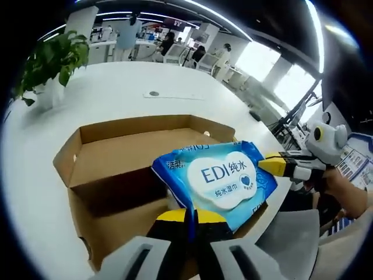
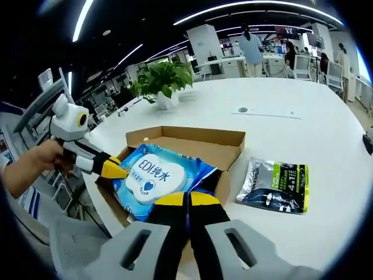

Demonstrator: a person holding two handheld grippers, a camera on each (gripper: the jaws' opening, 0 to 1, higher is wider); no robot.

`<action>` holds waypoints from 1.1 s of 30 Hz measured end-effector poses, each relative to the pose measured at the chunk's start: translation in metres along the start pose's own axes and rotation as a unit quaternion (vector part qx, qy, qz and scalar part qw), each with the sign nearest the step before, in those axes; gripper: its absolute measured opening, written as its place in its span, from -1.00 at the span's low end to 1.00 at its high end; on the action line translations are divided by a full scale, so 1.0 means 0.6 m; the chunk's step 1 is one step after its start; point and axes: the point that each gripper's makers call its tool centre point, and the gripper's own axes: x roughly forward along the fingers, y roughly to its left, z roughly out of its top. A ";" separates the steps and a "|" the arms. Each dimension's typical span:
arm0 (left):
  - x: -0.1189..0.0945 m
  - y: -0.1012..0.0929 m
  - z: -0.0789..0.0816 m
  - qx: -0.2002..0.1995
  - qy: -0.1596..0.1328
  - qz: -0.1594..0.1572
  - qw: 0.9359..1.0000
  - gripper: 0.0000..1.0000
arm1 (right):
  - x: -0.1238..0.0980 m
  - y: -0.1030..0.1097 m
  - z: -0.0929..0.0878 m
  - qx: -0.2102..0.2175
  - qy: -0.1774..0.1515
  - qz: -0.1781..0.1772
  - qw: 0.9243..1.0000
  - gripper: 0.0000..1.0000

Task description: Operate the shoe box by opening the lid, removing the specified soft item, and placing it in the target area until the item is outside and the box remains undamaged.

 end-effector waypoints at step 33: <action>0.090 -0.182 0.073 0.038 -0.006 -0.014 0.999 -0.96 | -0.138 -0.158 0.025 0.034 -0.031 -0.026 0.999 -1.00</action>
